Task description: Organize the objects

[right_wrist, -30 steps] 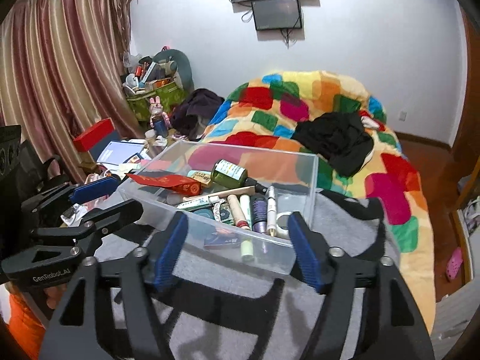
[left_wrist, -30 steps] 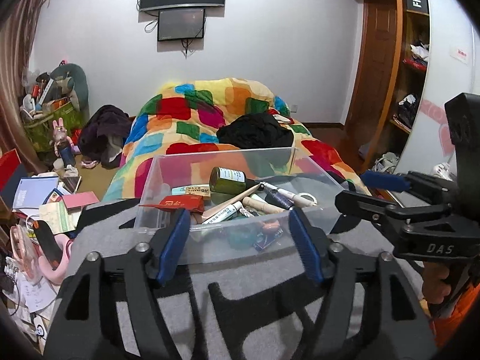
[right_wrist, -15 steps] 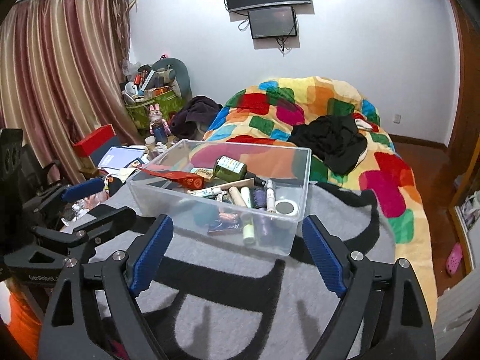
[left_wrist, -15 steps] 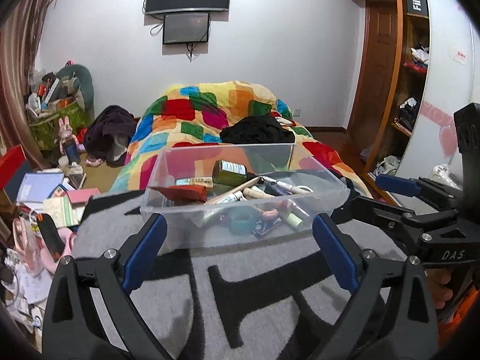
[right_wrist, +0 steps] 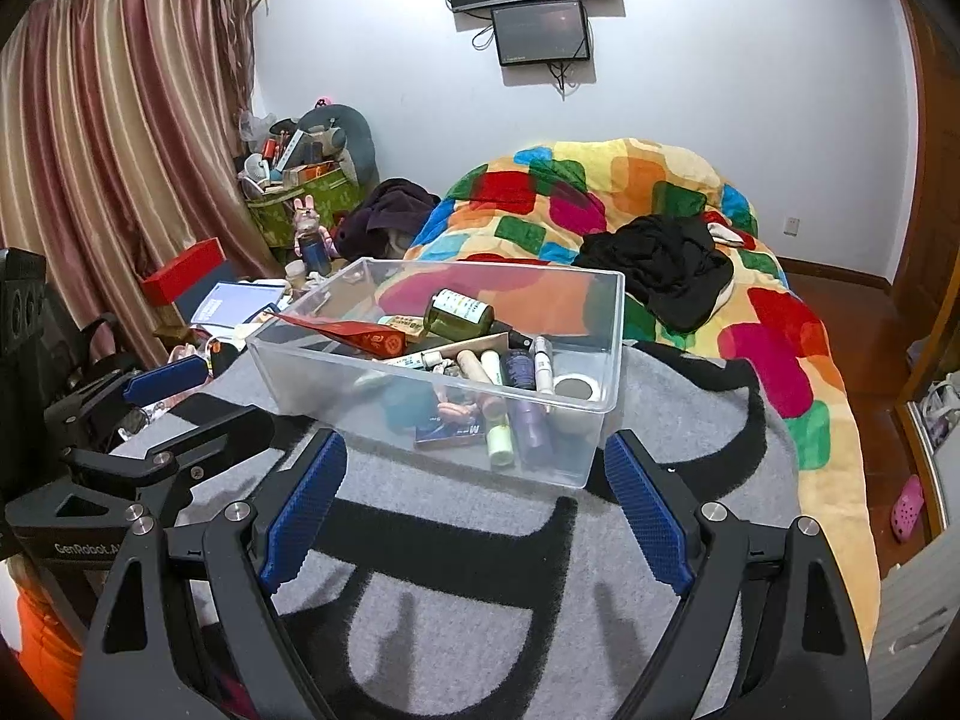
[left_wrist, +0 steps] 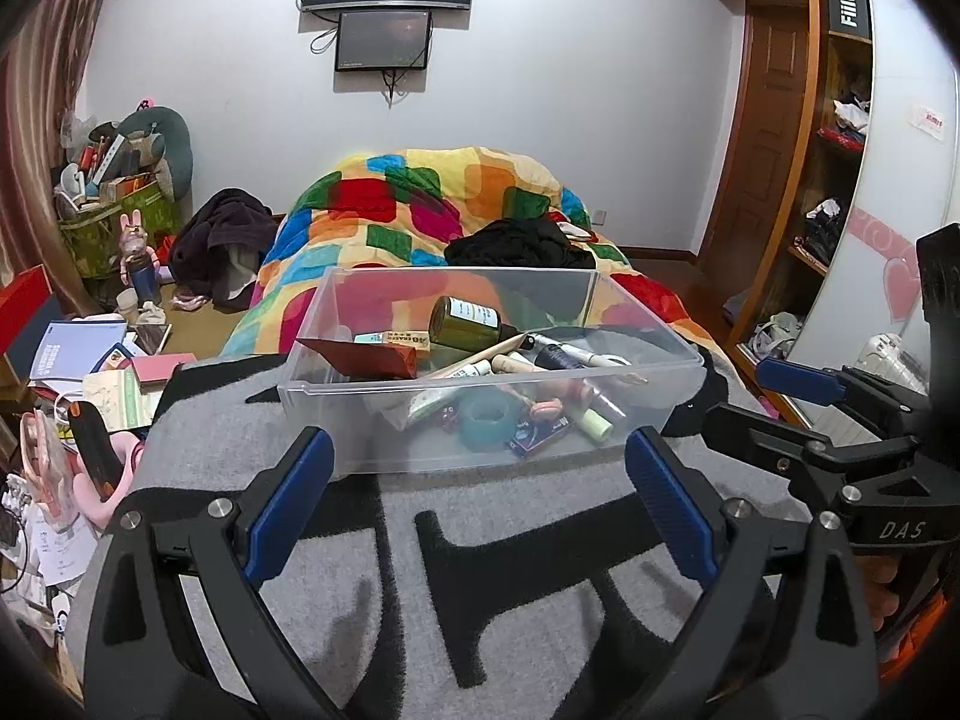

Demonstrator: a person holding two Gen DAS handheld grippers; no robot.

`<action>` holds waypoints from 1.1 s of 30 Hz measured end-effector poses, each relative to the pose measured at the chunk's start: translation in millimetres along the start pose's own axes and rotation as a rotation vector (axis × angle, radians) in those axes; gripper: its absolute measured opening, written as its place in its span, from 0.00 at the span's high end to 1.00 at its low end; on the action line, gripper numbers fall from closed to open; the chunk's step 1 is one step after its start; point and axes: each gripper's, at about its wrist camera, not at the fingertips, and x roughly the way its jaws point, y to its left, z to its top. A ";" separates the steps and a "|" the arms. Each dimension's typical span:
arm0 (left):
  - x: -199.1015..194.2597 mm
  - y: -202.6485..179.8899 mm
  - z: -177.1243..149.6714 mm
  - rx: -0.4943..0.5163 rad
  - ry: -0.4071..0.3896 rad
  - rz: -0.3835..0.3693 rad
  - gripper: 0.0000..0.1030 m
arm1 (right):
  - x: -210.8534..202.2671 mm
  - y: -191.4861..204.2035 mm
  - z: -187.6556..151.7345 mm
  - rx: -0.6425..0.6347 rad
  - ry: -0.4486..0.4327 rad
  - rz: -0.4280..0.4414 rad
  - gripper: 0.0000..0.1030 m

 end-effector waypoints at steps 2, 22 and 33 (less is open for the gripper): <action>0.8 -0.1 -0.2 0.000 0.001 0.001 0.04 | 0.0 -0.1 -0.6 0.003 0.000 0.003 0.16; -3.5 3.2 0.7 -0.015 -0.013 -0.009 0.04 | -0.2 2.6 -1.9 0.004 0.003 0.005 0.16; -4.8 1.4 1.1 -0.017 -0.011 -0.015 0.04 | -1.6 2.9 -2.2 0.000 0.004 0.004 0.16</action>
